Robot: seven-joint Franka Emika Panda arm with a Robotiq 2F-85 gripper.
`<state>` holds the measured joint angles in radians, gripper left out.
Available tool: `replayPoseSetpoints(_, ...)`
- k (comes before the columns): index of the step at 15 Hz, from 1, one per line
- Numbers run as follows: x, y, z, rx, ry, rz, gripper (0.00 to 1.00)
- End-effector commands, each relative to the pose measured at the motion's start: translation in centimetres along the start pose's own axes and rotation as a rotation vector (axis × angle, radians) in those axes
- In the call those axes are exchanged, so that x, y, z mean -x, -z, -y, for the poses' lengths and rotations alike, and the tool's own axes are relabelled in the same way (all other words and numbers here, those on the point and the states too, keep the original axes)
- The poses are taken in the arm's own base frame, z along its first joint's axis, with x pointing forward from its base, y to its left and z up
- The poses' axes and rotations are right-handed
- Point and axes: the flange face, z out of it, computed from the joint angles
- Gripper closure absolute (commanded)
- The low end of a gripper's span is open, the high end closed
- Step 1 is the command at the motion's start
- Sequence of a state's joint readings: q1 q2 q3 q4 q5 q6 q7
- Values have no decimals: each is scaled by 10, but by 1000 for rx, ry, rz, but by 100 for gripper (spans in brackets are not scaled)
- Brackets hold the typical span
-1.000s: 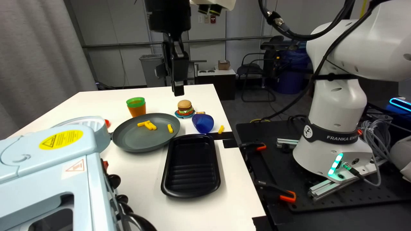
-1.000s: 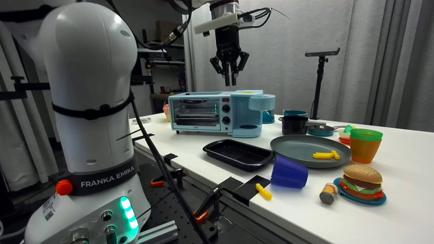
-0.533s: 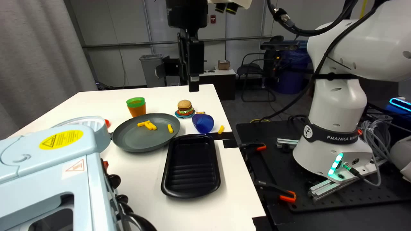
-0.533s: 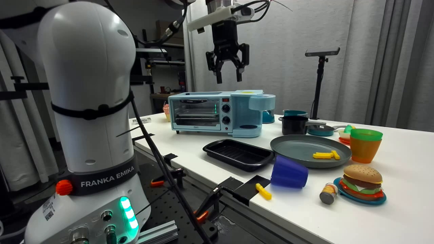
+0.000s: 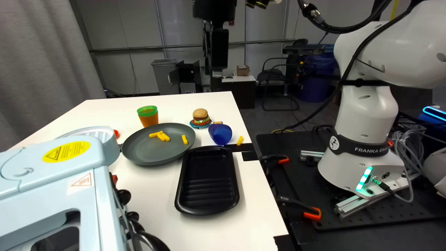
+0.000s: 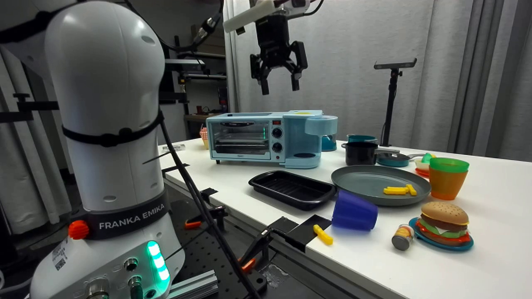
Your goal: Turn the topmost black button on the blue machine
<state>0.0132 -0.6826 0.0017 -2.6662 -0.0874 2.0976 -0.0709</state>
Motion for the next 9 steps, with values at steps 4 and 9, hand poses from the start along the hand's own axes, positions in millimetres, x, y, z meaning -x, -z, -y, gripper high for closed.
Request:
replayPoseSetpoints(4, 0, -2, 1, 0, 1, 8, 0)
replayPoseSetpoints(9, 0, -2, 1, 0, 1, 8, 0)
